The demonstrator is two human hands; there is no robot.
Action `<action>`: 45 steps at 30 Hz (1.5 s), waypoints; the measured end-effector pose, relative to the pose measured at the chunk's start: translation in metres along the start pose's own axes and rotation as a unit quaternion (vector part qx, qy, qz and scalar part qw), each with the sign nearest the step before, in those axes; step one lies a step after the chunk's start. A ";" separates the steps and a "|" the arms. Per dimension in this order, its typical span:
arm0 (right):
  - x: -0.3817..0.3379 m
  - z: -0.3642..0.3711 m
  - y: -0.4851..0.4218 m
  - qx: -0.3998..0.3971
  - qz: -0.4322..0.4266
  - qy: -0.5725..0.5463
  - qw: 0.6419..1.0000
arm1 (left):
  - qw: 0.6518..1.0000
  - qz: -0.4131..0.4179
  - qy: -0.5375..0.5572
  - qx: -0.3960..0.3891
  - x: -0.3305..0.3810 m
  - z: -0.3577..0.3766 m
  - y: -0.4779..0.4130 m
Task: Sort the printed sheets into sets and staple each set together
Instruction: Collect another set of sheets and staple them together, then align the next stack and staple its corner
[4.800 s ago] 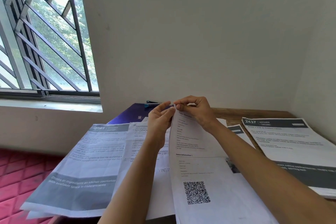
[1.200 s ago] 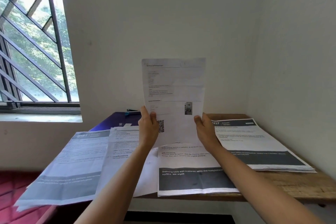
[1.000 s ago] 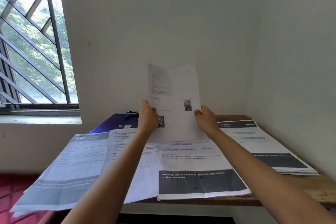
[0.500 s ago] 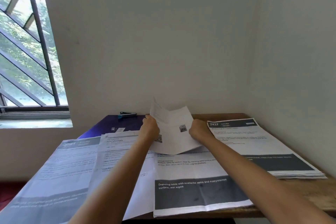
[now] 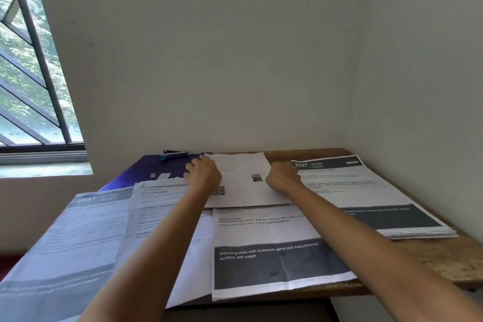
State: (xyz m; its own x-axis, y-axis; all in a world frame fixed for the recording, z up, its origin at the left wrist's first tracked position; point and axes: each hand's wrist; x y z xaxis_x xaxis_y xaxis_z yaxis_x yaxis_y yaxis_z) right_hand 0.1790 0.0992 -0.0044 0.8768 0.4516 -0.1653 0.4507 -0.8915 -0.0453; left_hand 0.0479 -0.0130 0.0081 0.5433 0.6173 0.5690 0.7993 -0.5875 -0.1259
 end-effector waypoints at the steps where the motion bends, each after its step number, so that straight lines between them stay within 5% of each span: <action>1: 0.004 -0.004 -0.001 0.004 0.003 -0.007 1.000 | 1.000 0.009 0.005 0.011 0.004 -0.003 0.002; 7: 0.058 -0.029 -0.003 0.062 0.025 -0.064 0.996 | 0.989 0.114 0.092 -0.023 0.040 -0.009 0.025; 13: 0.140 -0.041 0.011 0.085 0.115 -0.038 0.989 | 0.958 0.126 0.213 -0.144 0.084 0.009 0.063; 21: 0.209 -0.032 0.020 -0.017 0.190 0.034 0.981 | 0.942 0.214 0.078 -0.247 0.116 0.063 0.085; 31: 0.224 -0.037 0.013 -0.044 0.193 0.049 0.979 | 0.929 0.268 -0.091 -0.238 0.117 0.097 0.112; 45: 0.224 -0.058 0.009 -0.027 0.173 -0.069 0.982 | 0.937 0.280 -0.056 -0.203 0.111 0.111 0.119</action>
State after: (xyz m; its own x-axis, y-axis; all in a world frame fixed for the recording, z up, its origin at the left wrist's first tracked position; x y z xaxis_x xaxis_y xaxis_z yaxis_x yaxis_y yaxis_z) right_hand 0.3890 0.1938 0.0153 0.9498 0.1089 -0.2933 0.1404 -0.9861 0.0884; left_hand 0.2317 0.0437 -0.0343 0.8895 0.1905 0.4153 0.2299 -0.9721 -0.0464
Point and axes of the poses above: each hand's wrist, its own y-axis away from the middle knuckle, its own z-axis out of the palm, x = y × z, and after that the axes turned 13 degrees about y, right-handed
